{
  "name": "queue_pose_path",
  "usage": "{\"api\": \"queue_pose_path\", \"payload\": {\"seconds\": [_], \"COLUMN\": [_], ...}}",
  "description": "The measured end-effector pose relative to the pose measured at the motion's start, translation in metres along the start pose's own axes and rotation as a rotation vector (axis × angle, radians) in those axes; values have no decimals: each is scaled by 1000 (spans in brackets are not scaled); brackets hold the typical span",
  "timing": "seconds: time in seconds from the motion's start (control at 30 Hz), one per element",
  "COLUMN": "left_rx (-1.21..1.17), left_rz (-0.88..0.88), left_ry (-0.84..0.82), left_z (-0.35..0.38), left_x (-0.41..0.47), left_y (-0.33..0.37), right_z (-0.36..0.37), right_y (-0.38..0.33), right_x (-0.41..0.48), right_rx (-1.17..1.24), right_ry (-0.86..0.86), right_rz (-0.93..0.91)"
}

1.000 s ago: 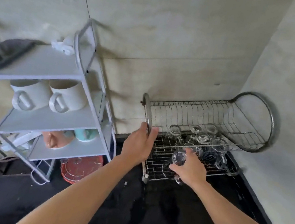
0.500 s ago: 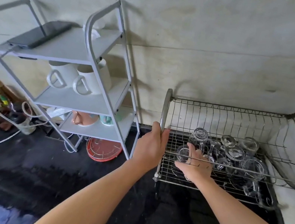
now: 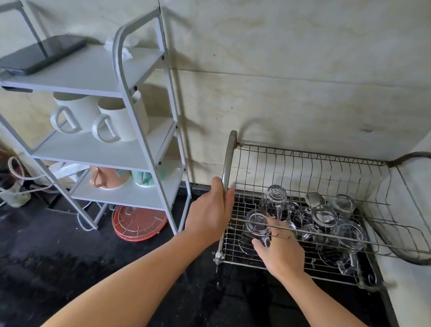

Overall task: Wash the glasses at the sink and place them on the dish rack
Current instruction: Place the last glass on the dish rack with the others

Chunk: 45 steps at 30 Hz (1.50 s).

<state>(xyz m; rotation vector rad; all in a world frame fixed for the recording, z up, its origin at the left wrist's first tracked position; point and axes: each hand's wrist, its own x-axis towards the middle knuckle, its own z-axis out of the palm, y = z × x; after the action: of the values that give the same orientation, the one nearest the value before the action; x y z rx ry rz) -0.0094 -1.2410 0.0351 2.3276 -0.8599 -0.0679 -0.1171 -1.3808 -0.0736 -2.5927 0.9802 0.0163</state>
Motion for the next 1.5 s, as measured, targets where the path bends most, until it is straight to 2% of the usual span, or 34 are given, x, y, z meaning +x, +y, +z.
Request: {"api": "queue_pose_path", "payload": {"seconds": [0.2,0.37,0.47,0.67,1.03,1.17,1.5], "left_rx": [-6,-1,-8,-24,-46,-49,-49], "left_rz": [-8,9,5,10,37,55,72], "left_ry": [-42,-43,-31,-24,-4,14,39], "left_z": [-6,-6,-3,0,3,5,8], "left_x": [-3,-2,-1,1,4,4,3], "left_y": [1,1,-1,-3,-4,-6,-9], "right_z": [-10,-14,-10,9,15,20,38], "right_y": [27,32,25,22,18,27,33], "right_x": [-4,24,53,89,61,42,22], "right_rx": [174,36,-95,-162,-105,-182,17], "right_ry": [135,-20,-26,-168,-75,-111,55], "right_rz": [207,167,129,261,355,317,329]}}
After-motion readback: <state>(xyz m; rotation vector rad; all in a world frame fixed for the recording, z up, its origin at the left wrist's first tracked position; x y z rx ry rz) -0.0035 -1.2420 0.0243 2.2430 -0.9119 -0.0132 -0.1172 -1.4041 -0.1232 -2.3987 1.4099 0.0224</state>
